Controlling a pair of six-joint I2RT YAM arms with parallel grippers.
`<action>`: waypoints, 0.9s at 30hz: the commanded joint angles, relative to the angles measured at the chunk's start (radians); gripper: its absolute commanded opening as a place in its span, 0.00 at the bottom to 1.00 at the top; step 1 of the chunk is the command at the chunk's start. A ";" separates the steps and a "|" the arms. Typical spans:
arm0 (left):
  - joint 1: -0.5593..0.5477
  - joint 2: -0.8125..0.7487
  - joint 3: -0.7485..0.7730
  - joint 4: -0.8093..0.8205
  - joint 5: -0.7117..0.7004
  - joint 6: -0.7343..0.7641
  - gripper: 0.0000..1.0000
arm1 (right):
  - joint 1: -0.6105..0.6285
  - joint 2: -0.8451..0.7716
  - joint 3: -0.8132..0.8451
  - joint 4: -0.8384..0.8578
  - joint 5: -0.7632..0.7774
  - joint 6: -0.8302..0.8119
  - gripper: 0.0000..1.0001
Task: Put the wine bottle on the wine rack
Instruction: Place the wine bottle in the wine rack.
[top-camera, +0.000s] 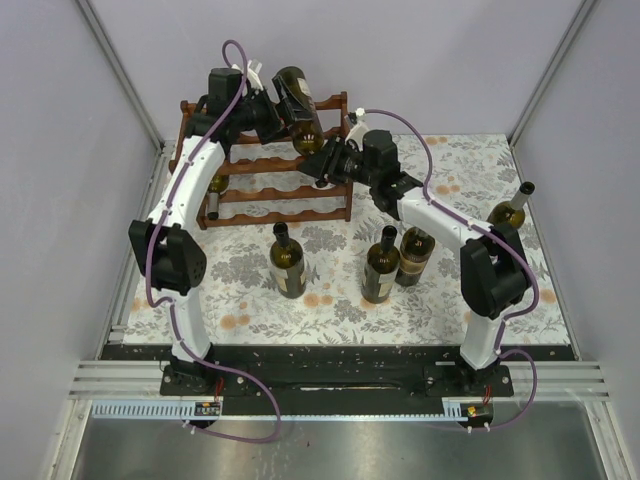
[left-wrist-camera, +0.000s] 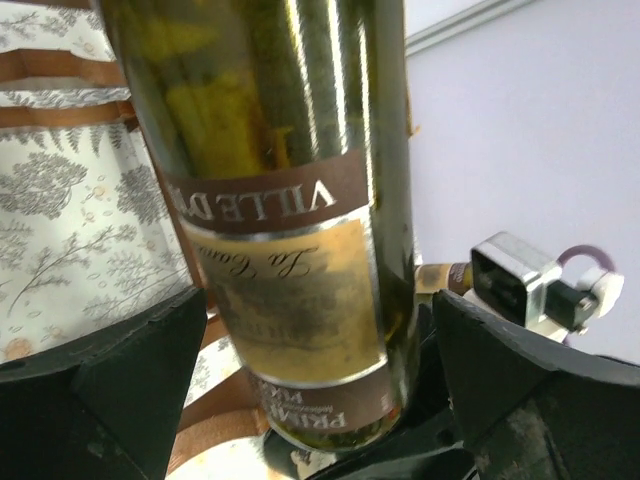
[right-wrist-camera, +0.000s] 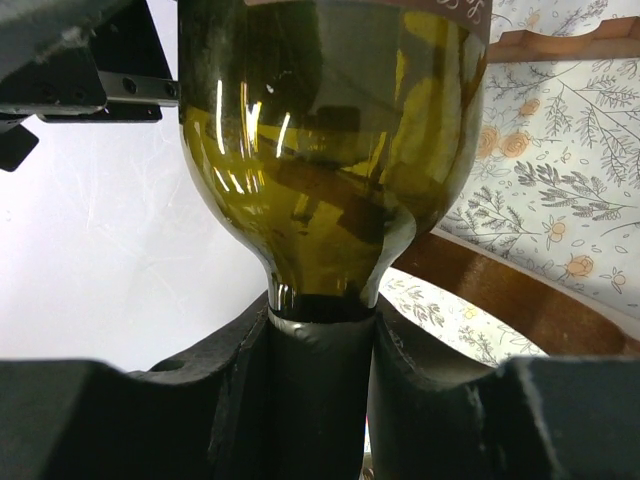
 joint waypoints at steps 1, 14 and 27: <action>0.004 0.001 -0.021 0.177 0.034 -0.122 0.99 | 0.022 -0.008 0.095 0.142 -0.034 -0.042 0.00; -0.012 0.019 -0.095 0.336 0.060 -0.213 0.54 | 0.030 -0.002 0.098 0.155 -0.047 -0.035 0.00; -0.045 0.050 0.020 0.275 0.002 -0.101 0.00 | 0.030 -0.022 0.084 0.139 -0.085 -0.026 0.42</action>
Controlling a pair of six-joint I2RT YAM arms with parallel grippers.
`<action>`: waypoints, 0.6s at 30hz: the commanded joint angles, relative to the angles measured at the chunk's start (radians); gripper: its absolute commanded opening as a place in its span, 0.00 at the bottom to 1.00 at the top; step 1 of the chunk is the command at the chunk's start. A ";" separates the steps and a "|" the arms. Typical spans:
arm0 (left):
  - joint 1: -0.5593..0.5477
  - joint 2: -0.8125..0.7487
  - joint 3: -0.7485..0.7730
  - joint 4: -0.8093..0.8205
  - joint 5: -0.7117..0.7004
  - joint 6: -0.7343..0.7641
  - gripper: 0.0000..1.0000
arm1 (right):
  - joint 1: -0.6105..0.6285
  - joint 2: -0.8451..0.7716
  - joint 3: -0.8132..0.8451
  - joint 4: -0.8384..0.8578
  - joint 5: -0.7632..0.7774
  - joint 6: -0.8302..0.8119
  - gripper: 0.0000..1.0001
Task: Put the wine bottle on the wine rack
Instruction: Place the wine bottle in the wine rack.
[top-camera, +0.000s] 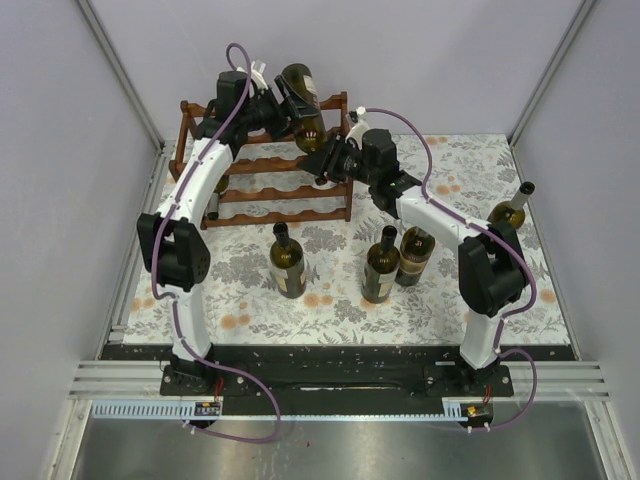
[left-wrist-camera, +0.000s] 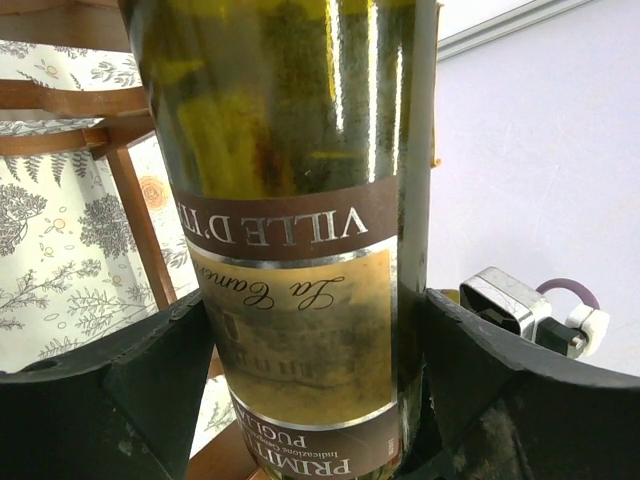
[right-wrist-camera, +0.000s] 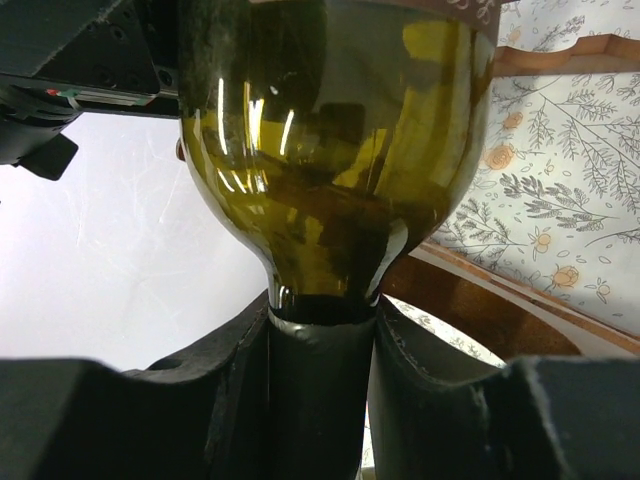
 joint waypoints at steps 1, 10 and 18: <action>-0.037 0.018 0.093 0.053 -0.004 0.050 0.00 | 0.025 -0.049 0.059 0.137 -0.118 -0.030 0.43; -0.036 0.034 0.109 0.042 -0.004 0.065 0.00 | 0.026 -0.070 0.054 0.089 -0.146 -0.056 0.65; -0.039 0.051 0.118 0.051 -0.018 0.067 0.00 | 0.014 -0.080 0.050 0.057 -0.124 -0.086 0.34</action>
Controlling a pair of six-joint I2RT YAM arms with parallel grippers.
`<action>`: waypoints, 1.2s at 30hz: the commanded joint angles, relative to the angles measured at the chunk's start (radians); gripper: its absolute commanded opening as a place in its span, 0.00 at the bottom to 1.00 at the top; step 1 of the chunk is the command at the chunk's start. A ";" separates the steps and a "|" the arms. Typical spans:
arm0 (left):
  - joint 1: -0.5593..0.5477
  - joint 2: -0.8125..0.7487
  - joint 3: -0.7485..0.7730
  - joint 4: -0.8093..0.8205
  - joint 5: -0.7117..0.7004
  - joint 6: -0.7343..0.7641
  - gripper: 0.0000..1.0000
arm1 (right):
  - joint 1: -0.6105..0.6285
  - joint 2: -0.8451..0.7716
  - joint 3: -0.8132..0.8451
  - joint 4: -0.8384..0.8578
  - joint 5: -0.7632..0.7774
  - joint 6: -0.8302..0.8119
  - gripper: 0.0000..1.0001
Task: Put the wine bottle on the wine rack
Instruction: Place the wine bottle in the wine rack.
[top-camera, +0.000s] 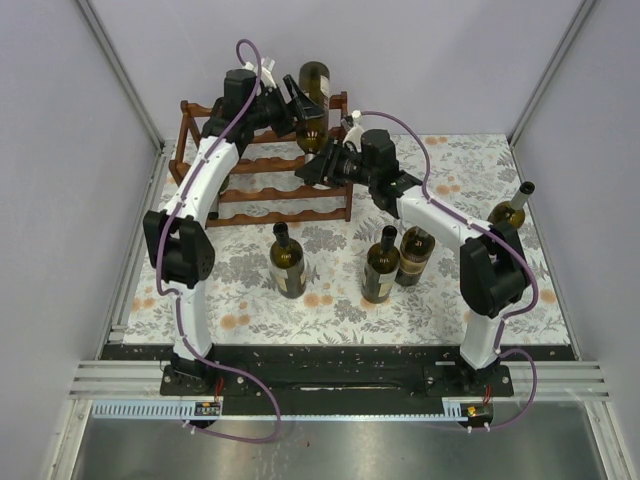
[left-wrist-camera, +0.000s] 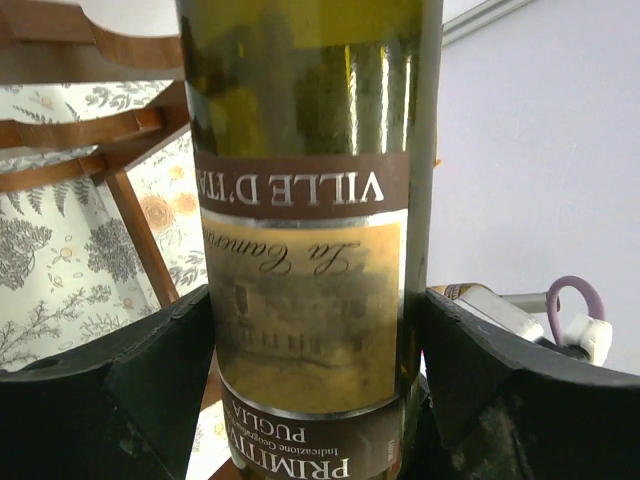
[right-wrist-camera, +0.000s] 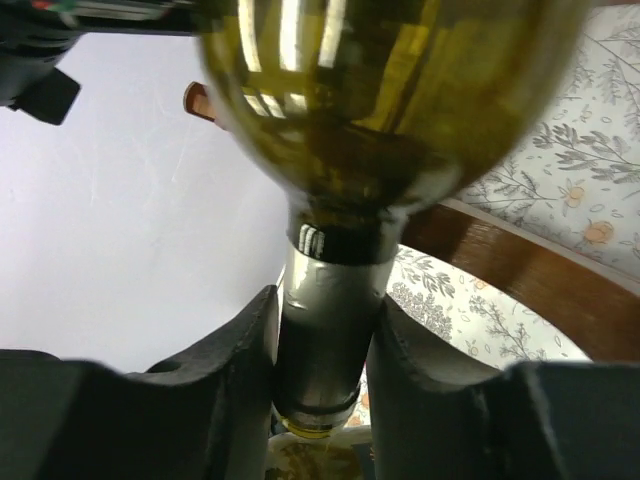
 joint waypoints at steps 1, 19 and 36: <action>0.000 -0.001 0.055 0.060 -0.008 -0.005 0.00 | -0.002 -0.068 0.047 0.094 -0.034 -0.090 0.32; -0.001 0.036 0.050 0.080 -0.036 0.010 0.00 | -0.072 -0.120 0.082 -0.038 -0.084 -0.117 0.45; -0.004 0.042 0.025 0.073 -0.082 0.114 0.00 | -0.120 -0.091 0.202 -0.137 -0.147 -0.062 0.24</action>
